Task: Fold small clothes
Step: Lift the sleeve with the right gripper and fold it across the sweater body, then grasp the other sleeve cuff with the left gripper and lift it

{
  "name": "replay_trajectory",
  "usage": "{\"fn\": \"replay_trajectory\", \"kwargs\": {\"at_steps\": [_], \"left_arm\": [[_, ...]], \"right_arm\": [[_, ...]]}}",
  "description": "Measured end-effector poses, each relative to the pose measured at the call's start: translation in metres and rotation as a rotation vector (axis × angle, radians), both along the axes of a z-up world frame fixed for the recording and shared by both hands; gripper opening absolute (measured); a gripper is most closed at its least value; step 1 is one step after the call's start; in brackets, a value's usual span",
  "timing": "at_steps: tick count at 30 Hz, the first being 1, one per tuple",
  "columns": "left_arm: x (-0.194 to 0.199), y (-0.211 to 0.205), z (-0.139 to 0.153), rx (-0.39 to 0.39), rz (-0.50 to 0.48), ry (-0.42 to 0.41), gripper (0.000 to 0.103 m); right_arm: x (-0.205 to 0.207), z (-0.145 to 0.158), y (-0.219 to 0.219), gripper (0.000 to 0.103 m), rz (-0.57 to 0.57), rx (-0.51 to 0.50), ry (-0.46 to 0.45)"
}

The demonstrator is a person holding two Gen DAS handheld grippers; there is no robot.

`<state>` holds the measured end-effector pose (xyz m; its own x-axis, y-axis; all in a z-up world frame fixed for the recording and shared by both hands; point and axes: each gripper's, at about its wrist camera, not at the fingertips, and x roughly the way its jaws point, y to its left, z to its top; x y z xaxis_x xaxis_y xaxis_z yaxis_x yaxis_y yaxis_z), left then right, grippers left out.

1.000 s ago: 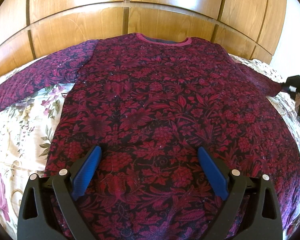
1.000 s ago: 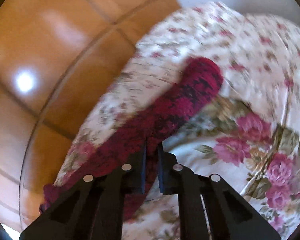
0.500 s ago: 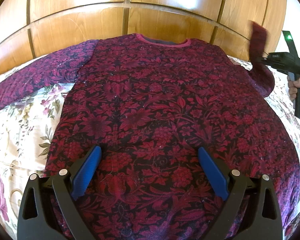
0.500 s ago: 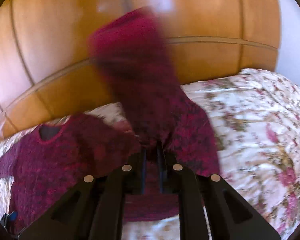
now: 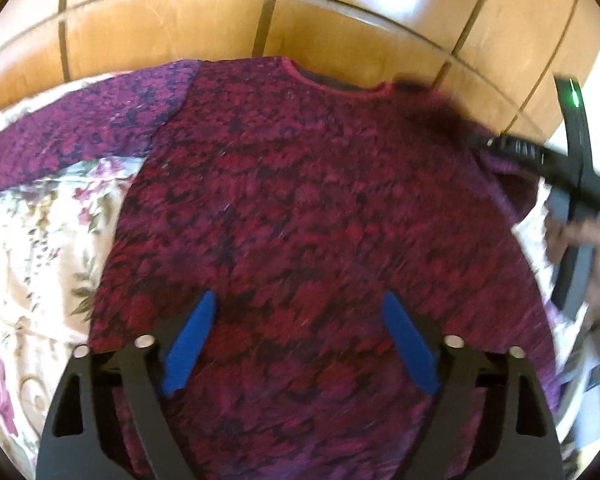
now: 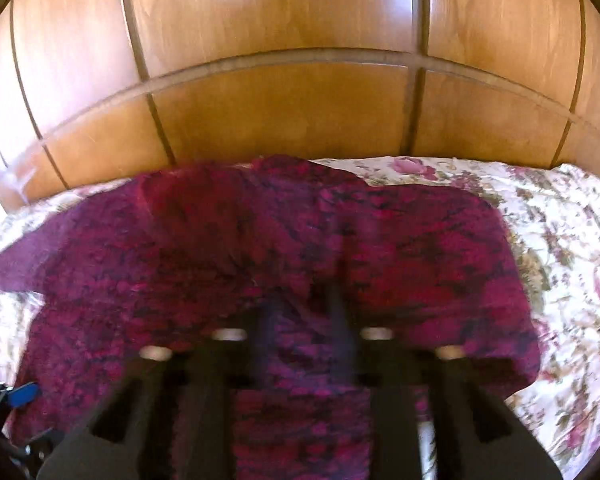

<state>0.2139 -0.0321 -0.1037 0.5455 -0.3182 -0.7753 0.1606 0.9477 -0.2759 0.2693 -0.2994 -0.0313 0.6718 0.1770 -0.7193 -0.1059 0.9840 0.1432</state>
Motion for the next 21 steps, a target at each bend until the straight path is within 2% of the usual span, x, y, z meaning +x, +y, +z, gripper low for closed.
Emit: {"fn": "replay_trajectory", "kwargs": {"at_steps": [1,2,3,5,8,12,14,16,21], "left_arm": [[0.006,0.001,0.004,-0.039,-0.003,0.011,0.069],[0.011,0.000,0.007,-0.082,-0.016,0.026,0.067],[0.017,-0.002,0.009,-0.127,-0.024,0.035,0.064],[0.027,-0.006,0.013,-0.177,-0.026,0.044,0.062],[0.048,-0.016,0.013,-0.293,-0.027,0.085,0.062],[0.080,-0.039,0.015,-0.360,-0.031,0.113,0.063],[0.096,-0.053,0.016,-0.366,-0.035,0.130,0.063],[0.112,-0.069,0.016,-0.379,-0.051,0.147,0.063],[0.149,-0.108,0.006,-0.394,-0.050,0.198,0.063]], "right_arm": [[-0.005,0.000,-0.003,0.059,-0.007,0.013,-0.013],[-0.013,0.004,-0.002,0.059,-0.012,0.022,-0.024],[-0.020,0.004,-0.005,0.064,-0.016,0.041,-0.028],[-0.033,0.008,-0.012,0.076,-0.041,0.076,-0.035],[-0.060,0.005,-0.023,0.083,-0.076,0.175,-0.039],[-0.083,-0.025,-0.035,0.094,-0.146,0.227,0.026],[-0.087,-0.042,-0.038,0.101,-0.174,0.236,0.066],[-0.086,-0.055,-0.040,0.101,-0.182,0.272,0.095],[-0.088,-0.058,-0.048,0.101,-0.184,0.333,0.080]]}}
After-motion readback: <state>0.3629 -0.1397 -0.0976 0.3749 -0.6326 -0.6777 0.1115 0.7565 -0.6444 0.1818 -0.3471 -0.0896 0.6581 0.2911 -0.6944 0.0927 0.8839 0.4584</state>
